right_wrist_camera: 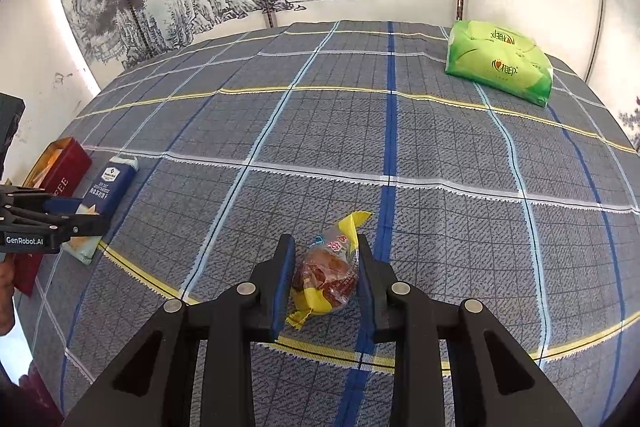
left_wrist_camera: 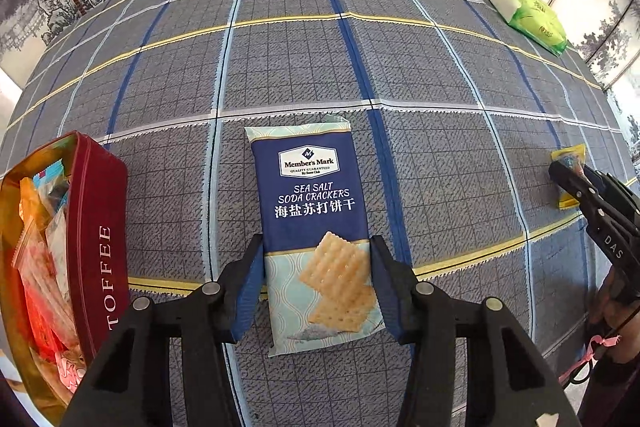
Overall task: Organize snacks
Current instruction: 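Carry the cracker packet over the tin with the left gripper while the right gripper holds the candy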
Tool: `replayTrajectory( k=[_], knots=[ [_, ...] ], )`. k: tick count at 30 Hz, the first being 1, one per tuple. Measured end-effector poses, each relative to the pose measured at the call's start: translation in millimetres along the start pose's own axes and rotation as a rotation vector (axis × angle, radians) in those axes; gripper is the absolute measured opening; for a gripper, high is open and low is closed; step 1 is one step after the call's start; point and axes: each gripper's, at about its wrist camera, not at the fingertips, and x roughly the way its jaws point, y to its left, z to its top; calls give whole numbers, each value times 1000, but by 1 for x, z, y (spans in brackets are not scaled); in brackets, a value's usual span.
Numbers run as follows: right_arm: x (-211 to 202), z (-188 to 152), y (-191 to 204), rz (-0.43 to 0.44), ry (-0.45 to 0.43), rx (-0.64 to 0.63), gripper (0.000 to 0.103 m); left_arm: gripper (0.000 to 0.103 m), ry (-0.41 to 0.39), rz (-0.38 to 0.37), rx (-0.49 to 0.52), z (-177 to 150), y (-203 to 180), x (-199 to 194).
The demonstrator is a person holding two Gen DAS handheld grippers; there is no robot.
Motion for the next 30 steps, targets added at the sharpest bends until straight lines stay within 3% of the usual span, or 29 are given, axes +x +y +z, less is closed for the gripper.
replayTrajectory(
  k=[6, 8, 15, 30],
  knots=[
    [0, 1, 7, -33, 0, 14, 28, 46, -36, -24, 52, -11, -2, -12],
    [-4, -2, 16, 18, -5, 43, 25, 46, -60, -38, 68, -18, 0, -22],
    [2, -10, 54, 29, -11, 42, 25, 46, -134, -86, 64, -33, 17, -63],
    [4, -11, 64, -29, -8, 8, 25, 46, -260, -6, 33, -78, 68, -121]
  ],
)
